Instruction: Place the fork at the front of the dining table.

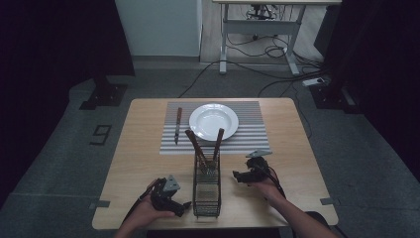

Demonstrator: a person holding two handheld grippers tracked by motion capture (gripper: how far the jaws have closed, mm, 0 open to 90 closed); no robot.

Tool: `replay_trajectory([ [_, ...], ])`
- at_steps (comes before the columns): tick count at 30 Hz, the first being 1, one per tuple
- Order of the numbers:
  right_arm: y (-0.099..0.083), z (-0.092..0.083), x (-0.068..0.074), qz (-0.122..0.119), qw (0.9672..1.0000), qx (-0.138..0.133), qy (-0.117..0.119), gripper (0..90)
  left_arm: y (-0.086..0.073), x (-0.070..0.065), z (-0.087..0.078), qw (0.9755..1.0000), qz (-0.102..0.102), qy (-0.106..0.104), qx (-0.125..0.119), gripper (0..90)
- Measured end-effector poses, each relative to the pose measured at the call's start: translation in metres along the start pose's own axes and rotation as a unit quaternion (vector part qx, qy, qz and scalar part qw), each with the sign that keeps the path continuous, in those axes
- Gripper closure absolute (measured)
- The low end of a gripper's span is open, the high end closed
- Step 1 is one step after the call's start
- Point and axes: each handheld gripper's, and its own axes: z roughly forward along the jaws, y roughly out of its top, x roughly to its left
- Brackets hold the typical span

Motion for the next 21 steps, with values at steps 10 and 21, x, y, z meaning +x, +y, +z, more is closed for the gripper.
replay_trajectory([
  [10,0.003,-0.008,0.001,-0.008,0.9995,-0.030,0.008,12.9,0.000,0.000,0.000,1.0000,0.001,-0.001,0.000,0.0],
  [21,0.007,-0.017,-0.003,0.007,0.9986,-0.050,0.017,13.2,0.000,0.000,0.000,1.0000,0.002,-0.002,0.000,0.0],
])
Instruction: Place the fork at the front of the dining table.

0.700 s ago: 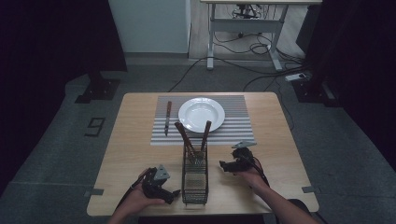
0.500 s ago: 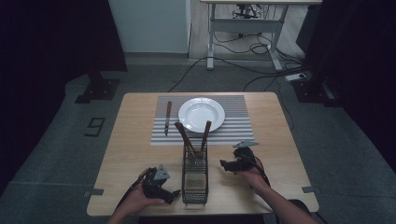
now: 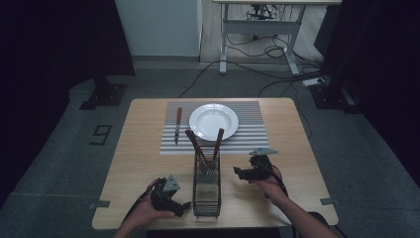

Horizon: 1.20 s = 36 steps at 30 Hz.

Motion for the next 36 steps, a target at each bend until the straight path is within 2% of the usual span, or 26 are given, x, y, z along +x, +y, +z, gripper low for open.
replay_trajectory([
  [7,0.003,-0.007,-0.004,0.011,0.9998,-0.011,0.008,13.2,0.000,0.000,0.000,1.0000,0.001,-0.001,0.000,0.0],
  [12,0.005,-0.012,-0.005,0.009,0.9997,-0.020,0.011,13.2,0.000,0.000,0.000,1.0000,0.002,-0.002,0.000,0.0],
  [13,0.006,-0.016,-0.007,0.008,0.9994,-0.029,0.019,13.2,0.000,0.000,0.000,1.0000,0.002,-0.002,0.000,0.0],
  [19,0.008,-0.023,-0.010,0.010,0.9989,-0.034,0.031,13.0,0.000,0.000,0.000,1.0000,0.001,-0.002,-0.001,0.0],
  [32,0.016,-0.050,-0.010,0.008,0.9953,-0.084,0.048,13.7,0.000,0.000,0.000,1.0000,0.001,-0.002,0.000,0.0],
  [36,0.022,-0.057,-0.009,-0.002,0.9942,-0.097,0.047,14.1,0.000,0.000,0.000,1.0000,0.001,-0.002,-0.001,0.0],
])
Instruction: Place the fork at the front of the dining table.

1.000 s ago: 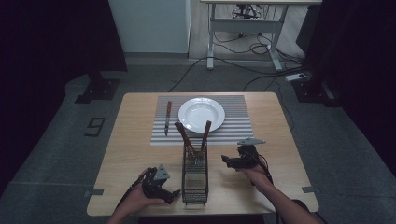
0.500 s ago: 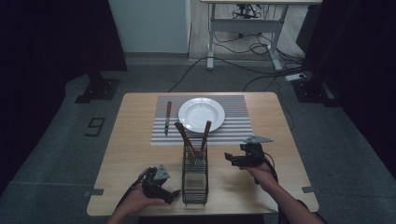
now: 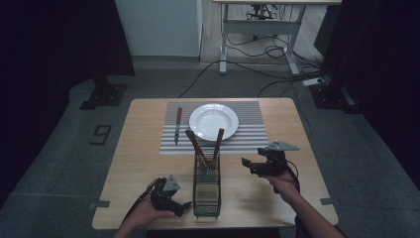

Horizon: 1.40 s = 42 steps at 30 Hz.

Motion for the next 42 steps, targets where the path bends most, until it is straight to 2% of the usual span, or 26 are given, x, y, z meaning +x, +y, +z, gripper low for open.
replay_trajectory([
  [6,0.006,-0.004,0.000,-0.005,0.9999,-0.010,0.000,15.2,0.000,0.000,0.000,1.0000,0.001,0.000,0.001,0.0],
  [12,0.015,-0.009,0.003,-0.020,0.9997,-0.015,0.006,16.1,0.000,0.000,0.000,1.0000,0.000,0.000,0.000,0.0],
  [18,0.024,-0.011,0.004,-0.022,0.9995,-0.016,0.014,16.4,0.000,0.000,0.000,1.0000,0.000,0.000,0.000,0.0],
  [27,0.043,-0.016,0.011,-0.035,0.9985,-0.036,0.024,19.2,0.000,0.000,0.000,1.0000,0.001,0.000,0.001,0.0],
  [35,0.058,-0.018,0.017,-0.049,0.9973,-0.043,0.033,20.1,0.000,0.000,0.000,1.0000,0.001,0.000,0.001,0.0],
  [38,0.066,-0.017,0.021,-0.057,0.9964,-0.044,0.045,23.6,0.000,0.000,0.000,1.0000,0.001,0.000,0.001,0.0],
  [42,0.071,-0.015,0.025,-0.064,0.9957,-0.043,0.051,23.7,0.000,0.000,0.000,1.0000,0.001,-0.001,0.001,0.0],
])
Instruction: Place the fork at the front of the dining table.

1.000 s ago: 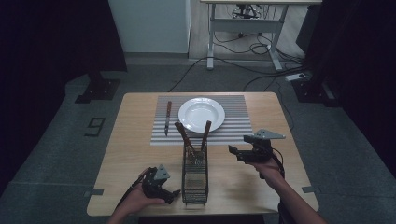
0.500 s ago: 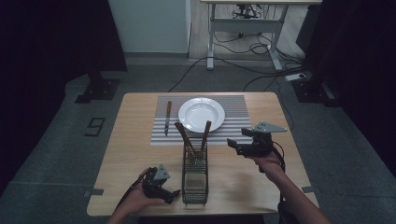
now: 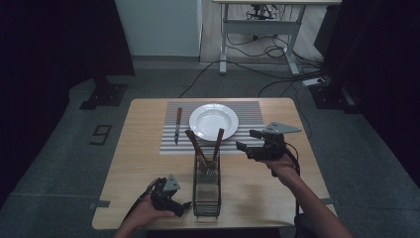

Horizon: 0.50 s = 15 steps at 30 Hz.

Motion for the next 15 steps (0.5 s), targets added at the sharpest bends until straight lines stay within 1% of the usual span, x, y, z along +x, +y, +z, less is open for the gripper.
replay_trajectory([
  [2,0.005,0.005,0.003,-0.007,1.0000,0.001,0.005,24.2,0.000,0.000,0.000,1.0000,0.000,0.000,0.000,0.0],
  [6,0.010,0.011,0.006,-0.012,0.9999,0.004,0.007,24.4,0.000,0.000,0.000,1.0000,0.000,0.001,0.000,0.0],
  [7,0.013,0.017,0.007,-0.016,0.9998,0.007,0.009,24.4,0.000,0.000,0.000,1.0000,0.000,0.001,0.000,0.0],
  [12,0.019,0.029,0.012,-0.021,0.9996,0.013,0.013,25.1,0.000,0.000,0.000,1.0000,0.000,0.000,0.000,0.0],
  [13,0.019,0.029,0.012,-0.021,0.9996,0.013,0.013,25.1,0.000,0.000,0.000,1.0000,0.000,0.000,0.000,0.0],
  [14,0.021,0.036,0.014,-0.023,0.9995,0.015,0.017,26.4,0.000,0.000,0.000,1.0000,0.000,0.000,0.000,0.0],
  [15,0.021,0.039,0.015,-0.021,0.9995,0.017,0.019,27.0,0.000,0.000,0.000,1.0000,0.000,0.000,0.000,0.0],
])
